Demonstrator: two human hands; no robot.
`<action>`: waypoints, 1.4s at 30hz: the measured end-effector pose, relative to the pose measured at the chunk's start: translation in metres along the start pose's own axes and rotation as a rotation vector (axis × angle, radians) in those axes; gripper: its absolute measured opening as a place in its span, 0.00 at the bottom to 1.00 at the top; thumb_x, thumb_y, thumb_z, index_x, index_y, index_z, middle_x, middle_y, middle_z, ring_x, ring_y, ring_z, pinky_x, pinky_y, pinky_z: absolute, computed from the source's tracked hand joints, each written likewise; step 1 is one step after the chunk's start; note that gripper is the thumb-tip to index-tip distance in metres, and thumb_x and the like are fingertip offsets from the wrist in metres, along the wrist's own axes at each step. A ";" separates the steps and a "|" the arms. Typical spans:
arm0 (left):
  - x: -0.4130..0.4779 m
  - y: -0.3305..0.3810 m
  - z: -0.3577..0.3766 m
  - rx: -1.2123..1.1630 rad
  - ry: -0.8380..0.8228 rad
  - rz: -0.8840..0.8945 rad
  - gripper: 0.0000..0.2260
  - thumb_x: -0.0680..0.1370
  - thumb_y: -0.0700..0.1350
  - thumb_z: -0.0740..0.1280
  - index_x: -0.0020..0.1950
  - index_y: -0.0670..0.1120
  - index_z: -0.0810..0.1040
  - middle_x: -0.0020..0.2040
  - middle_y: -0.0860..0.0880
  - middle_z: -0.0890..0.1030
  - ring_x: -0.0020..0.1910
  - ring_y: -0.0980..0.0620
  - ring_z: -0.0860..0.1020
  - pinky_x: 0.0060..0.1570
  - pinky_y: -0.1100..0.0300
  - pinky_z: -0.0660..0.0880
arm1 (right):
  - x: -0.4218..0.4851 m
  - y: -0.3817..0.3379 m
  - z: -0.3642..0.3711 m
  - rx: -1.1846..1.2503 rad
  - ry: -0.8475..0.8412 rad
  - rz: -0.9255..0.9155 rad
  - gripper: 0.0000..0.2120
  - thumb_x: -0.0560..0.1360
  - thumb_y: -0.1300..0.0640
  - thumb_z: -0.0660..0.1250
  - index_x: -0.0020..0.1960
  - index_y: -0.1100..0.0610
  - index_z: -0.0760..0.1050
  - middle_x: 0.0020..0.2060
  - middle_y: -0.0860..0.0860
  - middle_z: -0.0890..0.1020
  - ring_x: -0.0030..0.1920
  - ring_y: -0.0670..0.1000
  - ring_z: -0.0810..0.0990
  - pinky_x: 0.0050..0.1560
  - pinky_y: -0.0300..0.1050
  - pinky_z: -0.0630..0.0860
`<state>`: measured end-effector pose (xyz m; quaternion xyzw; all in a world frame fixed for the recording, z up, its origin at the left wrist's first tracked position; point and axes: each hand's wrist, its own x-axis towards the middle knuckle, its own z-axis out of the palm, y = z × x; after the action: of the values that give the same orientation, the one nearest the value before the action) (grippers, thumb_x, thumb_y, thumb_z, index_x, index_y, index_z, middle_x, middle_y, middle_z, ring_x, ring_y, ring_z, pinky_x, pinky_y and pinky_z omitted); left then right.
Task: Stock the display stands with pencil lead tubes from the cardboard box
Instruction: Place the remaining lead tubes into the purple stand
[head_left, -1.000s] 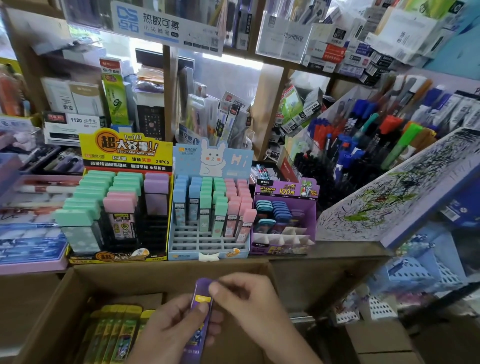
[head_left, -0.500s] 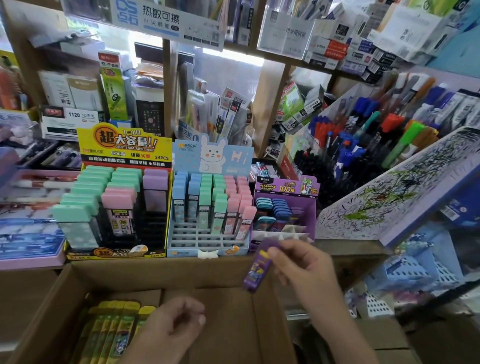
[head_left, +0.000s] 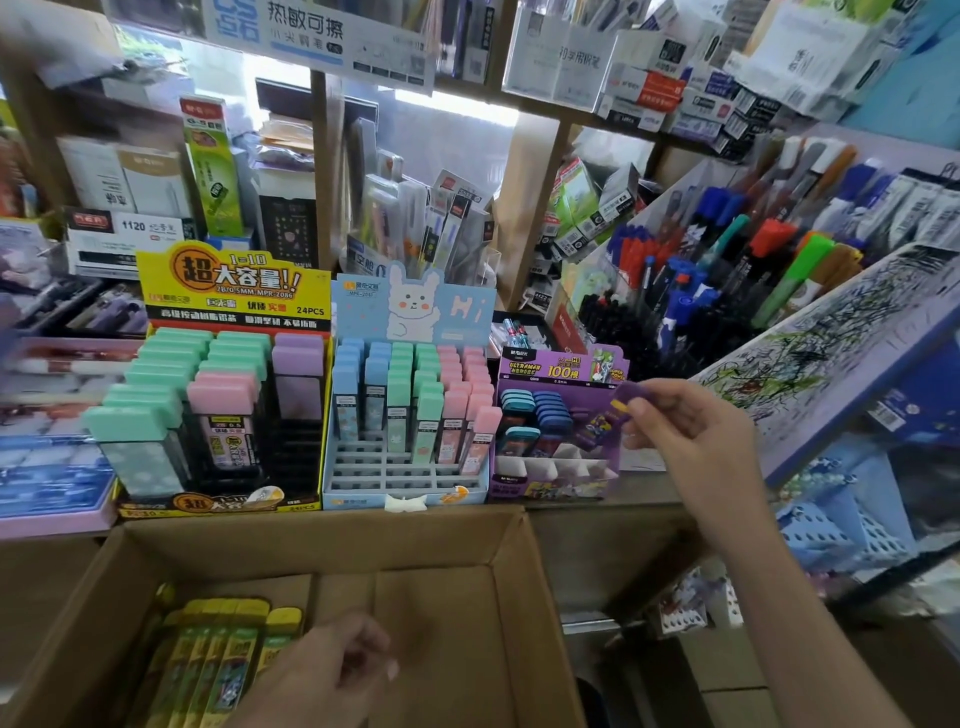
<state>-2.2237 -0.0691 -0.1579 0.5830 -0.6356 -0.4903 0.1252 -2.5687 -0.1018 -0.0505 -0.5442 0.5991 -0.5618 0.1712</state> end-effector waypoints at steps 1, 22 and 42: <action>0.000 -0.001 0.000 0.003 -0.006 0.003 0.05 0.75 0.51 0.75 0.46 0.54 0.81 0.42 0.56 0.86 0.43 0.65 0.83 0.44 0.74 0.74 | 0.003 0.002 0.002 -0.010 -0.008 -0.008 0.08 0.79 0.69 0.69 0.55 0.60 0.83 0.42 0.58 0.86 0.40 0.54 0.86 0.41 0.39 0.83; -0.002 0.000 -0.001 0.049 -0.014 -0.019 0.05 0.76 0.53 0.74 0.47 0.56 0.79 0.45 0.56 0.85 0.46 0.64 0.82 0.46 0.72 0.75 | 0.014 0.038 0.035 -0.302 -0.024 0.098 0.10 0.78 0.64 0.72 0.58 0.61 0.79 0.41 0.50 0.85 0.38 0.44 0.86 0.39 0.41 0.85; -0.025 -0.009 -0.042 0.166 0.122 -0.098 0.08 0.78 0.58 0.69 0.55 0.60 0.75 0.53 0.61 0.79 0.54 0.62 0.76 0.56 0.63 0.72 | -0.118 -0.030 0.141 0.197 -0.431 0.597 0.10 0.78 0.65 0.71 0.55 0.54 0.81 0.43 0.52 0.88 0.43 0.51 0.87 0.49 0.47 0.84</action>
<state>-2.1803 -0.0662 -0.1341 0.6506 -0.6358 -0.4052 0.0907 -2.3983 -0.0642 -0.1167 -0.4325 0.6247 -0.4146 0.5009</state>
